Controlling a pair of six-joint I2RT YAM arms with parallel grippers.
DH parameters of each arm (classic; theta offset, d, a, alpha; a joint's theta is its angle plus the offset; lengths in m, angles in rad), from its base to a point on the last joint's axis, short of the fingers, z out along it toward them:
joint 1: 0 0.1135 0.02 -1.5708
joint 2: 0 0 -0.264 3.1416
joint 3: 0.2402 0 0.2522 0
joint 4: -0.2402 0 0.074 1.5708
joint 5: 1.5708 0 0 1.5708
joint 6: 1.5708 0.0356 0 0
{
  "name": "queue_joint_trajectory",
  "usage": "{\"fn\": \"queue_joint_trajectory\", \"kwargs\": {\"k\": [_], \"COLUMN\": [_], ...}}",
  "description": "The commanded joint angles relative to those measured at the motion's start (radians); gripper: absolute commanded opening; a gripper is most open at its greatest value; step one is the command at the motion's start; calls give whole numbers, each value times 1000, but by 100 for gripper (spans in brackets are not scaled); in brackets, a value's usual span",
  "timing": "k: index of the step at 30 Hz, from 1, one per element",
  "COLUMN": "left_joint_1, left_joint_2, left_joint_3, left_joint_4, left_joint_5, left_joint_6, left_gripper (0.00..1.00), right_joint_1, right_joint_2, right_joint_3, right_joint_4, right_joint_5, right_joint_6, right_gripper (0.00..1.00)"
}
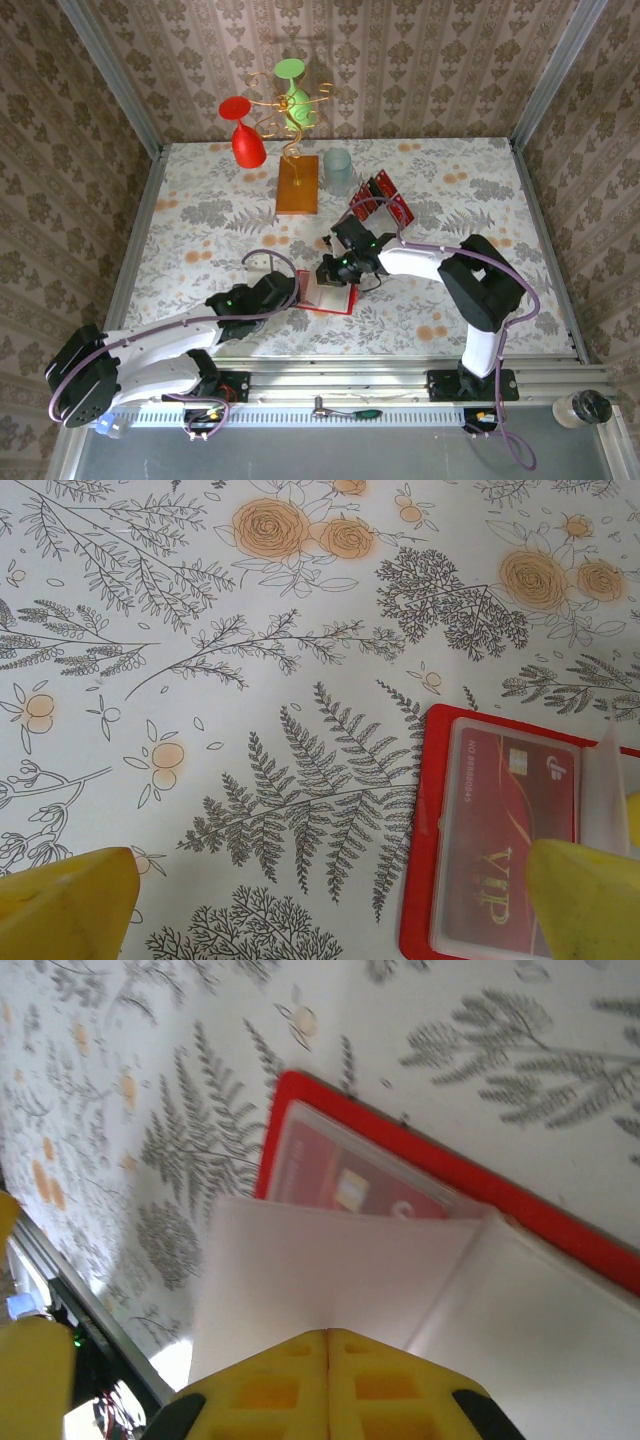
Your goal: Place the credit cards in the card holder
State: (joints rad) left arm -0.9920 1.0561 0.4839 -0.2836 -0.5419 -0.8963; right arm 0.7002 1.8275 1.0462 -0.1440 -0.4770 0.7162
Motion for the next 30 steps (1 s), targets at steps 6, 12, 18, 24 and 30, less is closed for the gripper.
{"fn": "queue_joint_trajectory", "kwargs": {"k": [6, 12, 18, 24, 30], "left_joint_1": [9, 9, 13, 23, 24], "left_joint_2": [20, 37, 76, 179, 259], "left_joint_3": [7, 5, 5, 20, 29], "left_joint_4": [13, 26, 60, 114, 124], "left_joint_5": [6, 12, 22, 42, 40], "left_joint_6": [20, 20, 33, 51, 48], "left_gripper": [100, 100, 100, 100, 100], "right_joint_1": [9, 17, 18, 16, 3], "right_joint_2": [75, 131, 116, 86, 10], "right_joint_3": [36, 71, 60, 71, 60], "right_joint_4": [40, 23, 21, 6, -30], "right_joint_5": [-4, -8, -8, -9, 10], "right_joint_6": [9, 0, -1, -3, -12], "right_gripper": [2, 3, 3, 5, 10]}}
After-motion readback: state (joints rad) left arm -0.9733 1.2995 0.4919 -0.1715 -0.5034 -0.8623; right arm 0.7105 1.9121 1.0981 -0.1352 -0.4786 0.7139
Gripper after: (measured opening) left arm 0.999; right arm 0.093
